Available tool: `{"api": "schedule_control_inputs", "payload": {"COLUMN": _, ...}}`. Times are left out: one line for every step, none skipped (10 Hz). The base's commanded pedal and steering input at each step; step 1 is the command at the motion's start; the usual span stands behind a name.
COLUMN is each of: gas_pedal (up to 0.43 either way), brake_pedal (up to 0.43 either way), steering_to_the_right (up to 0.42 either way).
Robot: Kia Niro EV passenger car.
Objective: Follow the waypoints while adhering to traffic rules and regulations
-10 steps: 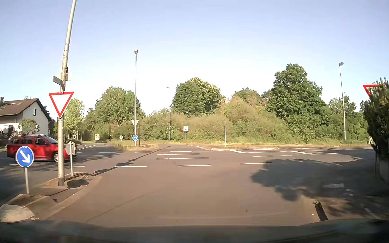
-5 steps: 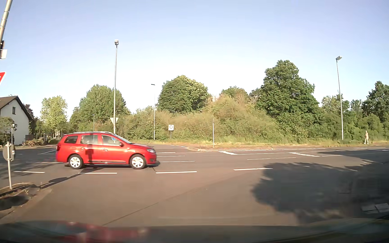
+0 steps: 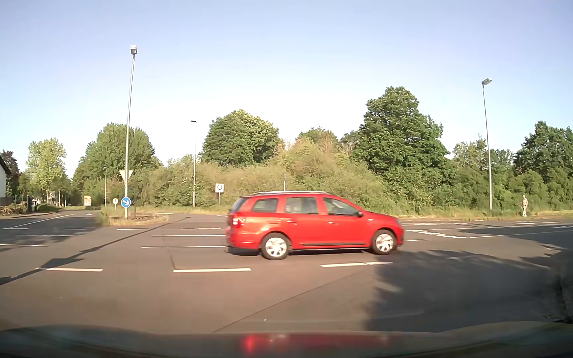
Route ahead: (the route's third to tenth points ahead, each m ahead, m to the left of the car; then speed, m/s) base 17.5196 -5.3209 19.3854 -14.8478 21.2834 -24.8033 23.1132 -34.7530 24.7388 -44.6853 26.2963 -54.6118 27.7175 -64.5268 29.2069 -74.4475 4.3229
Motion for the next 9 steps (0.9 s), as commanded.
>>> {"api": "schedule_control_inputs", "payload": {"gas_pedal": 0.0, "brake_pedal": 0.232, "steering_to_the_right": 0.174}}
{"api": "schedule_control_inputs", "payload": {"gas_pedal": 0.0, "brake_pedal": 0.232, "steering_to_the_right": 0.187}}
{"api": "schedule_control_inputs", "payload": {"gas_pedal": 0.0, "brake_pedal": 0.238, "steering_to_the_right": 0.198}}
{"api": "schedule_control_inputs", "payload": {"gas_pedal": 0.0, "brake_pedal": 0.244, "steering_to_the_right": 0.206}}
{"api": "schedule_control_inputs", "payload": {"gas_pedal": 0.0, "brake_pedal": 0.244, "steering_to_the_right": 0.21}}
{"api": "schedule_control_inputs", "payload": {"gas_pedal": 0.0, "brake_pedal": 0.25, "steering_to_the_right": 0.212}}
{"api": "schedule_control_inputs", "payload": {"gas_pedal": 0.0, "brake_pedal": 0.25, "steering_to_the_right": 0.213}}
{"api": "schedule_control_inputs", "payload": {"gas_pedal": 0.0, "brake_pedal": 0.25, "steering_to_the_right": 0.215}}
{"api": "schedule_control_inputs", "payload": {"gas_pedal": 0.0, "brake_pedal": 0.25, "steering_to_the_right": 0.217}}
